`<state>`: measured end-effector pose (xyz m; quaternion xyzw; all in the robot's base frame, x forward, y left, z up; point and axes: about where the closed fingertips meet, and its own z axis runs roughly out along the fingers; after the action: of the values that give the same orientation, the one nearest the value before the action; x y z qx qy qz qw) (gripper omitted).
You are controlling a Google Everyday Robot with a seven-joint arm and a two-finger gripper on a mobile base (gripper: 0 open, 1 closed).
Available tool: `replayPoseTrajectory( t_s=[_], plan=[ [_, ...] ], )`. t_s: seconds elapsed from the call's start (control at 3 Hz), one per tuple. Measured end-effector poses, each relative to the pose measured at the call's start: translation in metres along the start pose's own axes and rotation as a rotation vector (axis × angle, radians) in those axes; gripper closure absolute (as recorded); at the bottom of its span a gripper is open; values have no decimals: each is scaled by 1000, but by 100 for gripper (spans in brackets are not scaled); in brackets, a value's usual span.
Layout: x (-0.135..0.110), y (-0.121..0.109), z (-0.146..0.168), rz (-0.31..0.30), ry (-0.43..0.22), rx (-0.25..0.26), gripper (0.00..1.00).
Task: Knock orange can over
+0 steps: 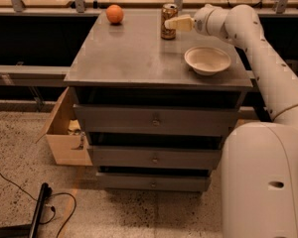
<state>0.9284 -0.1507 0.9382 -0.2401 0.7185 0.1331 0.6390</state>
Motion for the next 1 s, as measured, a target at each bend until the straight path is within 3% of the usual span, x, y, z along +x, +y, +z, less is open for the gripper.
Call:
replayPoseTrajectory(
  t_s=[0.33,1.0],
  plan=[
    [-1,3,20,-5,13,-6,0],
    [8,18,60,115,50,7,0]
  ],
)
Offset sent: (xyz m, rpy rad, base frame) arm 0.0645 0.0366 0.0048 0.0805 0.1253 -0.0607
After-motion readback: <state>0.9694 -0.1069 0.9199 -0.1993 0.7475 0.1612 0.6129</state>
